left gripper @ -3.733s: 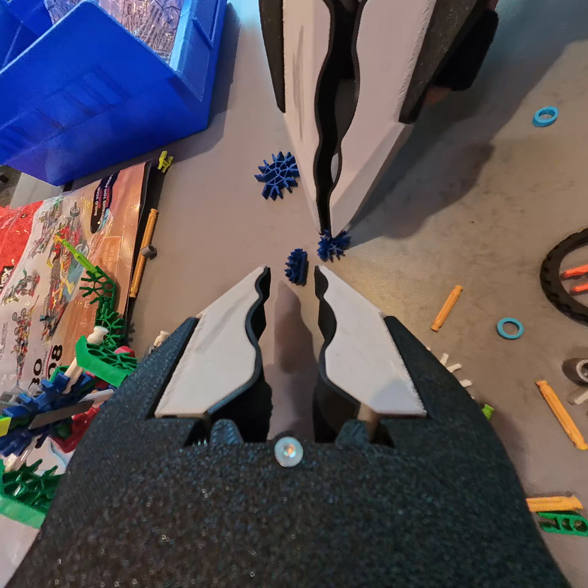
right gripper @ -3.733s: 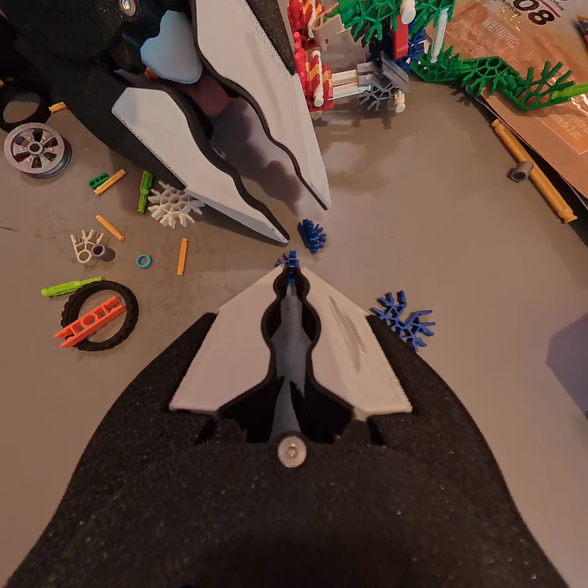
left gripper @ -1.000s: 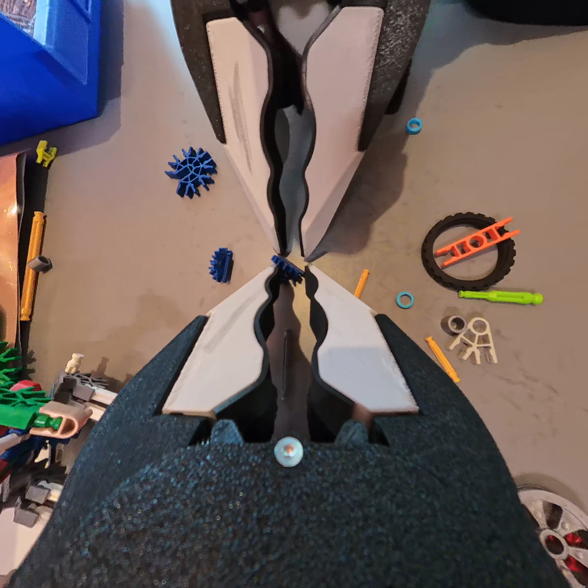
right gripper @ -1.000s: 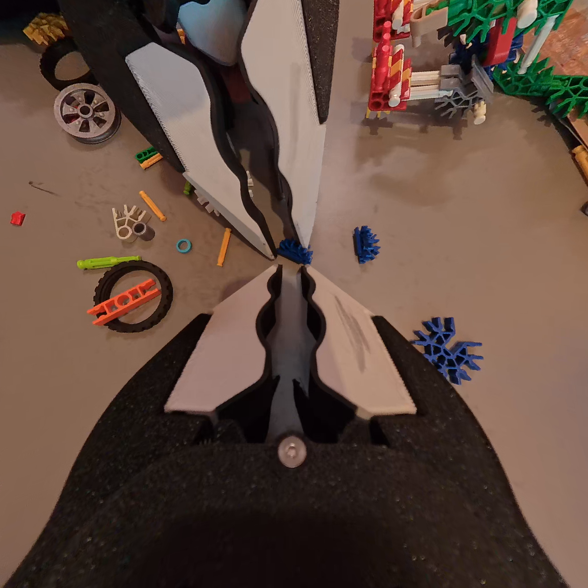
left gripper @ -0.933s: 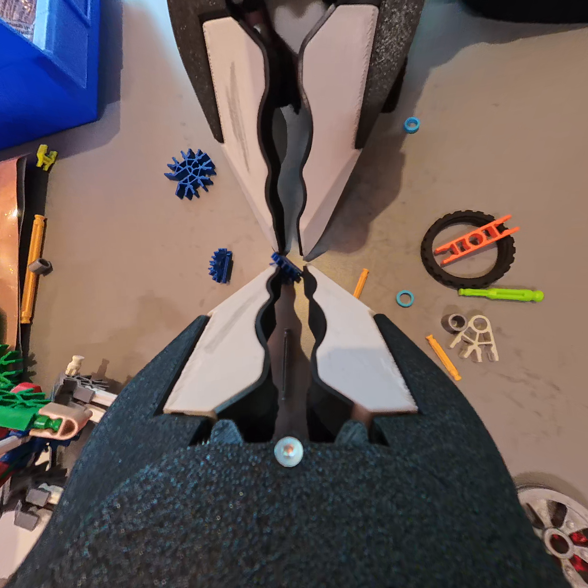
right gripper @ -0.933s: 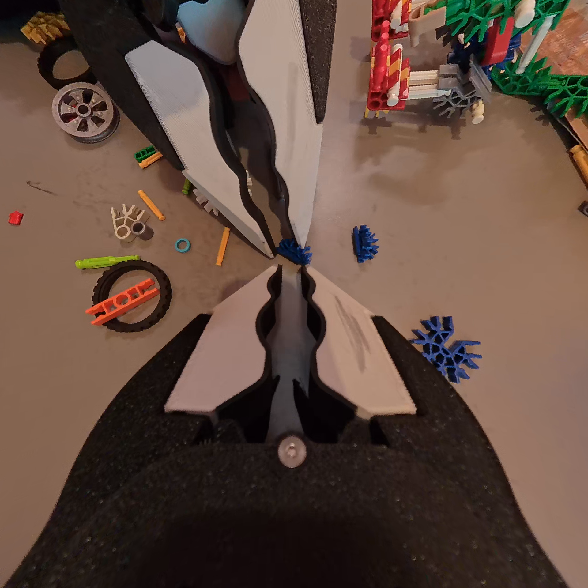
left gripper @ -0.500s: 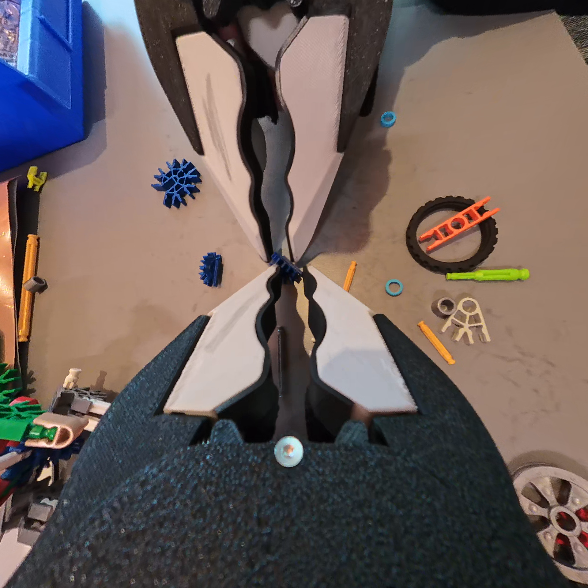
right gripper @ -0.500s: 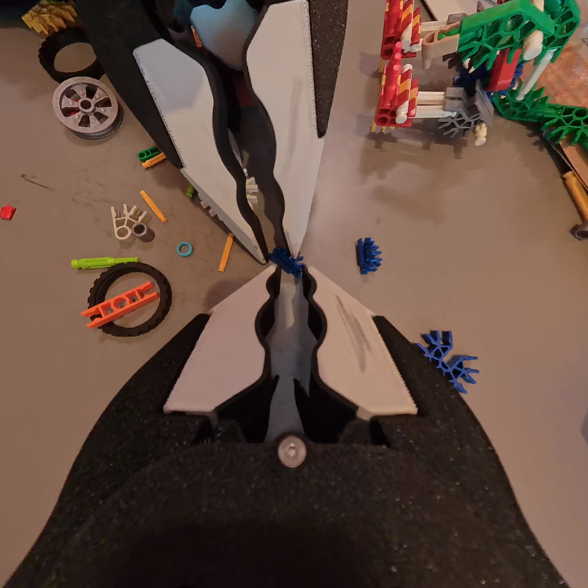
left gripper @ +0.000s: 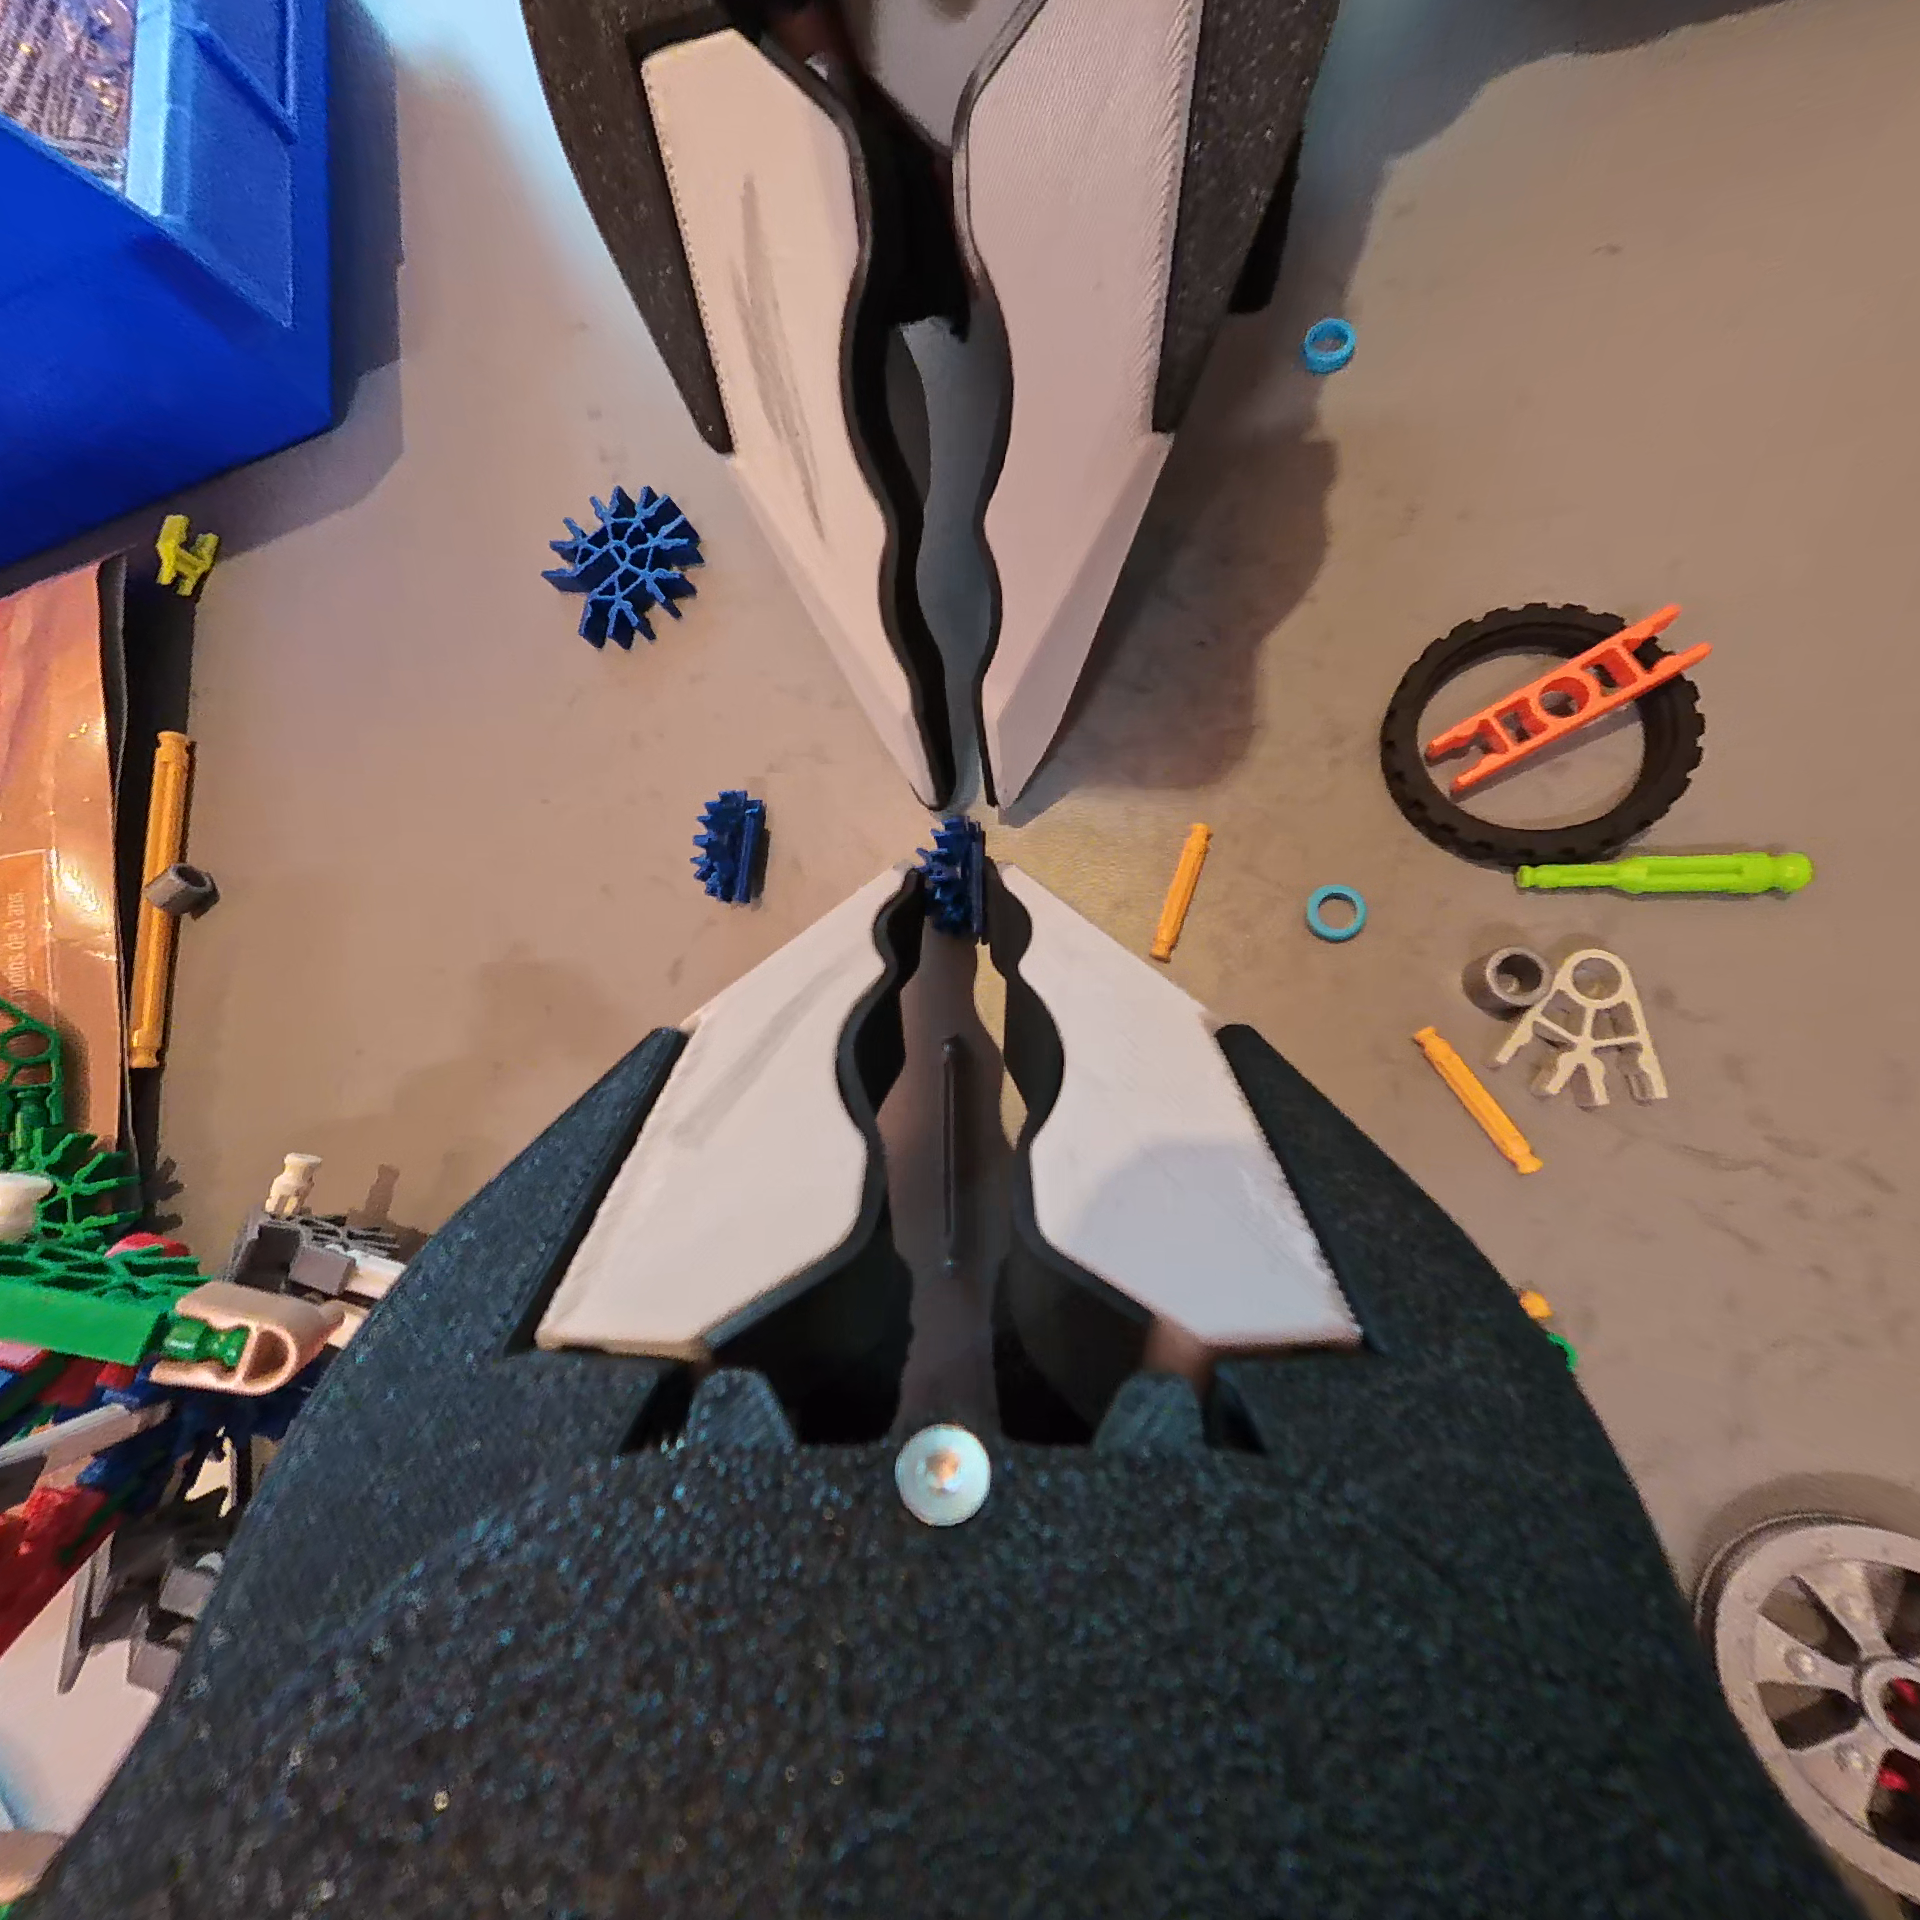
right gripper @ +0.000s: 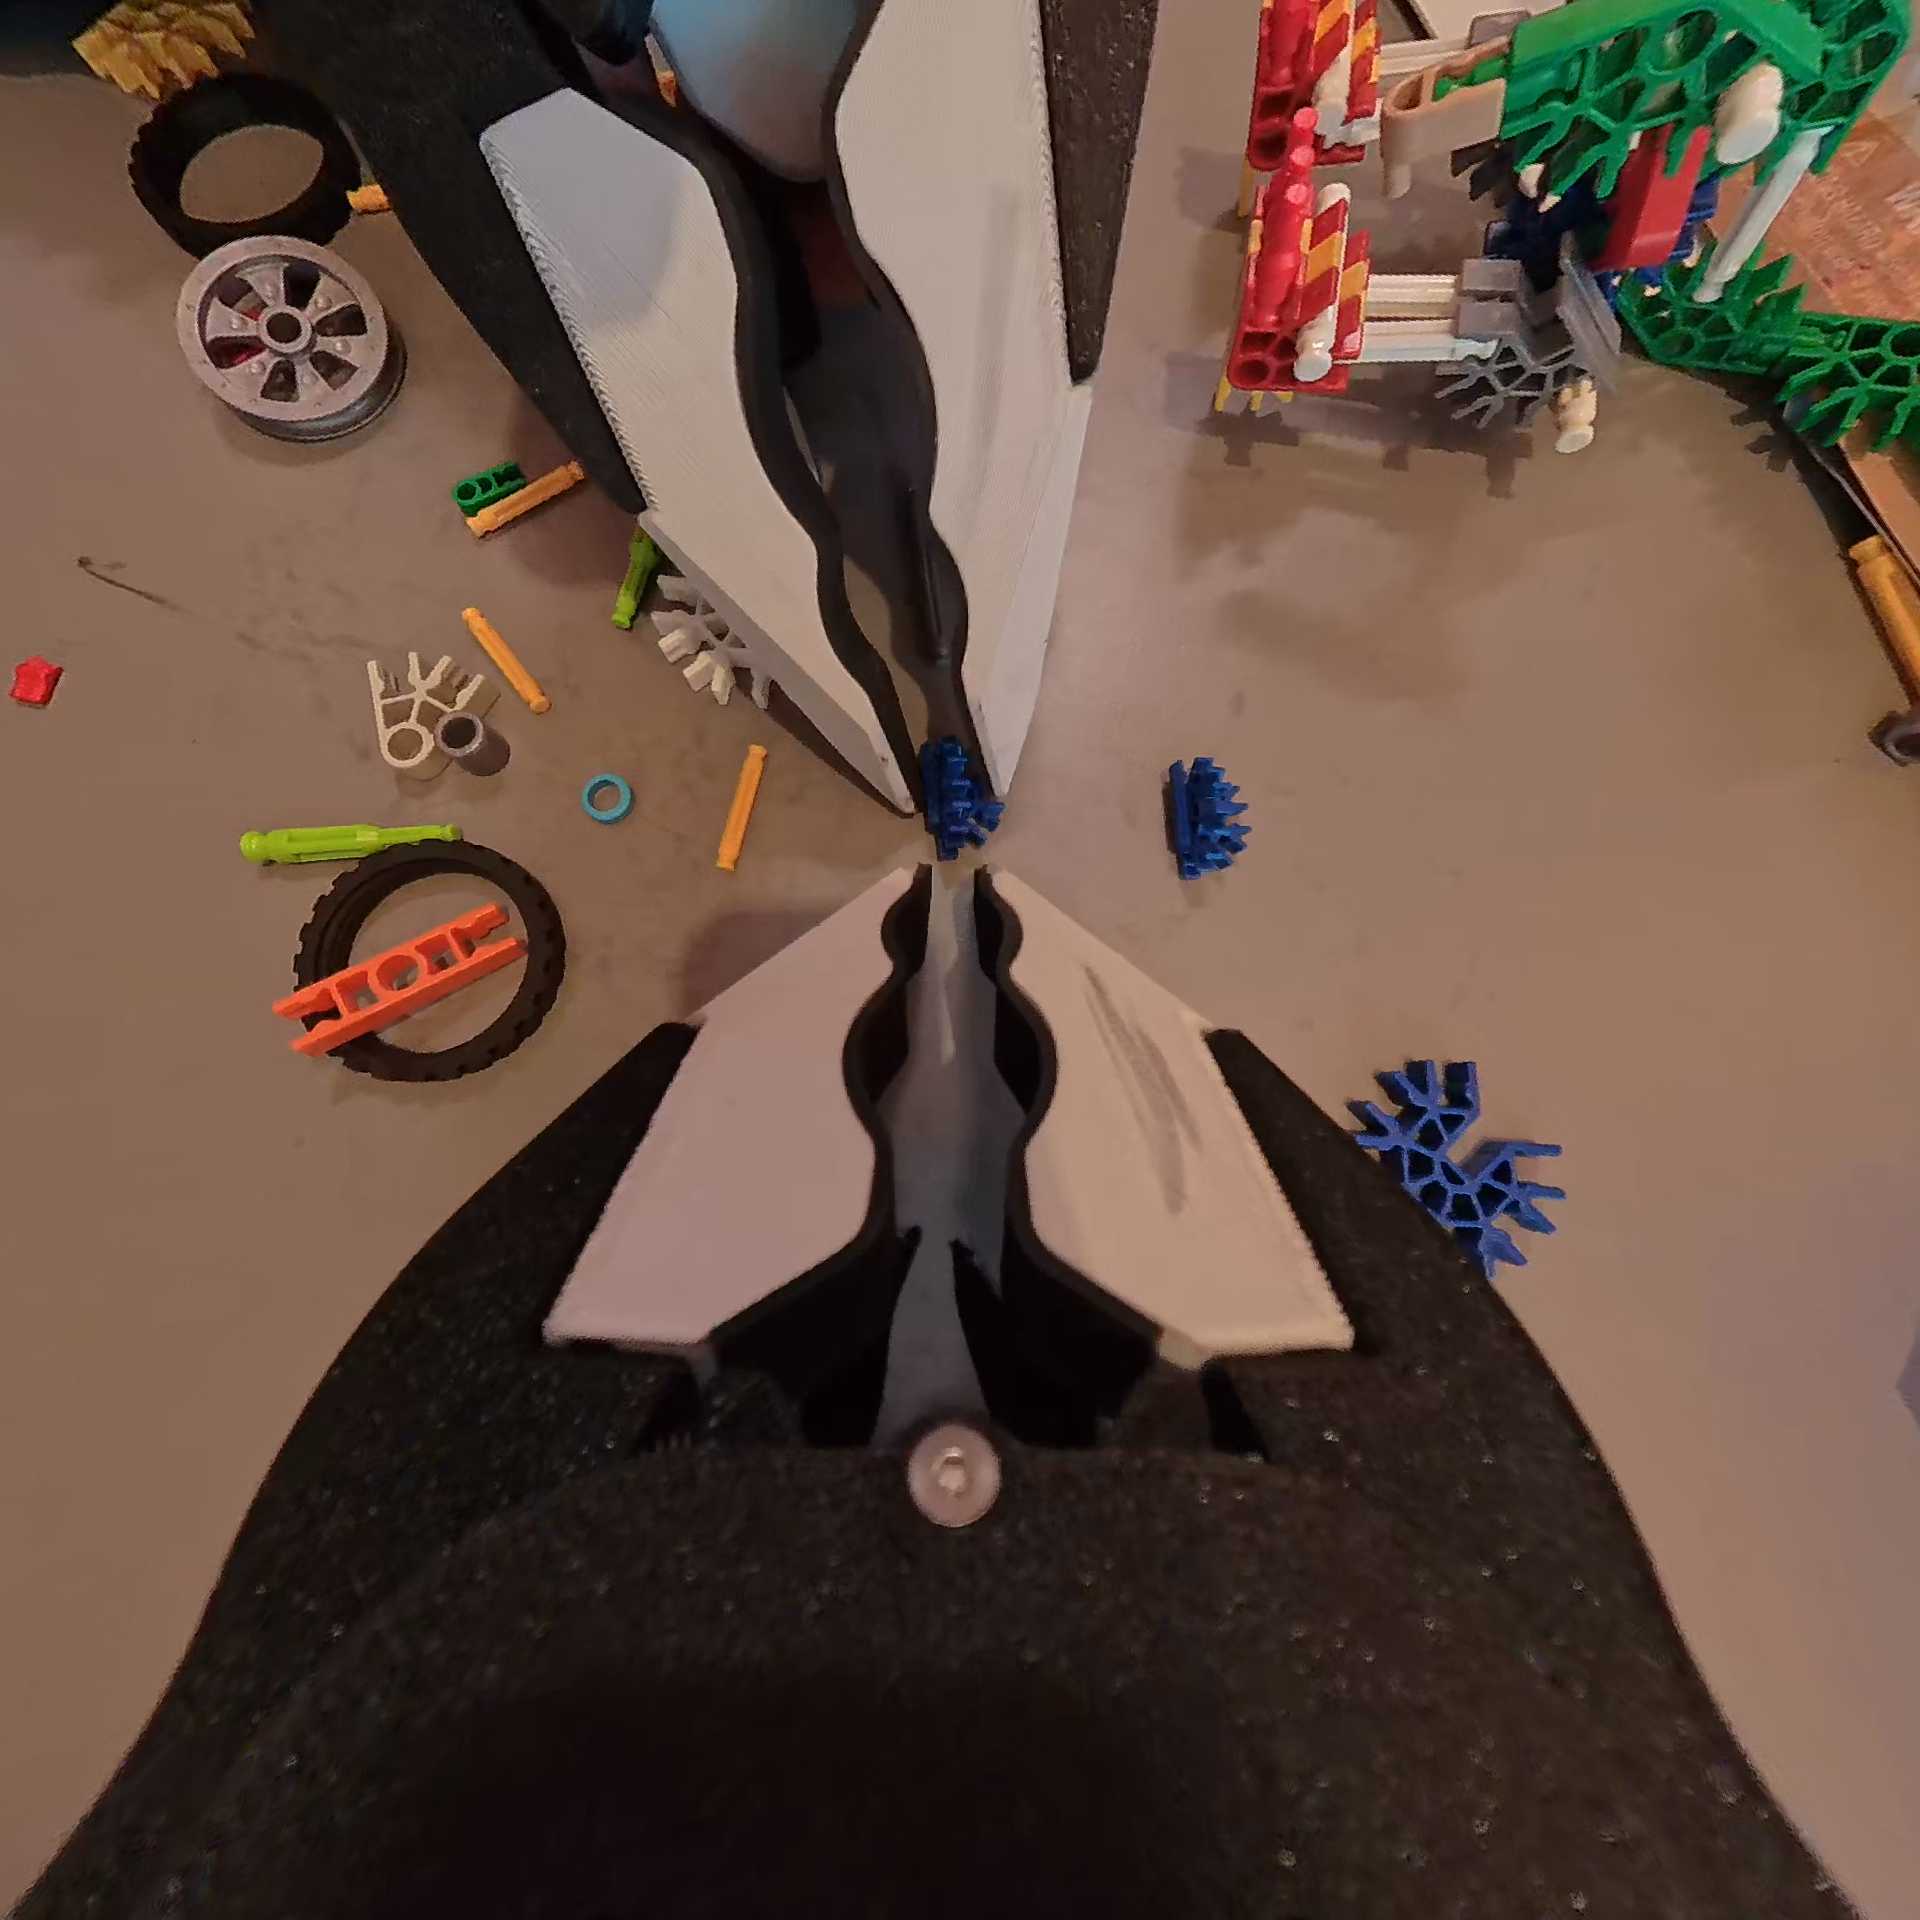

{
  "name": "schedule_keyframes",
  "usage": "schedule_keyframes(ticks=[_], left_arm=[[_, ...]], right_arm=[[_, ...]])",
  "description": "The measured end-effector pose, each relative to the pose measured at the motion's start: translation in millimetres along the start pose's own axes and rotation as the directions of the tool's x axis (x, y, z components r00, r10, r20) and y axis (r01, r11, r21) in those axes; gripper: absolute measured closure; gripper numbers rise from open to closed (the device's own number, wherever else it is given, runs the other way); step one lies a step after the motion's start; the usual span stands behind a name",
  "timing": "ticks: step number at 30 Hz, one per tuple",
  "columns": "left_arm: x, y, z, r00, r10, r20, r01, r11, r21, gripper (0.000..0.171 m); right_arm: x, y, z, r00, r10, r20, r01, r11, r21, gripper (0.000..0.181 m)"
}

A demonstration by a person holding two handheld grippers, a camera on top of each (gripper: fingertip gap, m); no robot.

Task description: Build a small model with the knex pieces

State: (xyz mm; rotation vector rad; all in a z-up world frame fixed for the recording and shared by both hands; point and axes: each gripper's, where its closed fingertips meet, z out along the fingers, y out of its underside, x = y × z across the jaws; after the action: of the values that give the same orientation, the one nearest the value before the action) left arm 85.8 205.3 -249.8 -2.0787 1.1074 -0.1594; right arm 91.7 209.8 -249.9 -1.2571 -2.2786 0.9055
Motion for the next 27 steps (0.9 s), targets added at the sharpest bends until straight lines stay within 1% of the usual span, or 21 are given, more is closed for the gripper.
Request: schedule_keyframes(ticks=[7, 14, 16, 21, 25, 27], left_arm=[[-2, 2, -1, 1.0, -0.009, 0.012, 0.009, 1.0, -0.009, 0.161], [0, 0, 0, 1.0, -0.002, 0.004, 0.002, 1.0, -0.007, 0.161], [1, -1, 1, 1.0, 0.003, 0.004, -0.003, 1.0, -0.005, 0.161], [0, -3, 4, 1.0, 0.007, 0.017, -0.007, 1.0, -0.001, 0.159], [-3, -2, 2, 1.0, 0.0, 0.031, 0.0, 1.0, -0.006, 0.152], [-3, -2, 1, 0.999, -0.004, 0.032, 0.004, 1.0, -0.007, 0.151]], right_arm=[[16, -3, -4, 0.997, 0.039, -0.068, -0.037, 0.999, 0.023, 0.17], [44, -7, -11, 0.976, 0.098, -0.195, -0.086, 0.994, 0.068, 0.165], [50, -4, -10, 0.969, 0.108, -0.221, -0.097, 0.993, 0.059, 0.163], [47, 2, 1, 0.973, 0.075, -0.217, -0.074, 0.997, 0.011, 0.163], [47, 0, -1, 0.973, 0.079, -0.217, -0.076, 0.997, 0.023, 0.163], [48, 1, -2, 0.972, 0.081, -0.221, -0.077, 0.997, 0.023, 0.163]])
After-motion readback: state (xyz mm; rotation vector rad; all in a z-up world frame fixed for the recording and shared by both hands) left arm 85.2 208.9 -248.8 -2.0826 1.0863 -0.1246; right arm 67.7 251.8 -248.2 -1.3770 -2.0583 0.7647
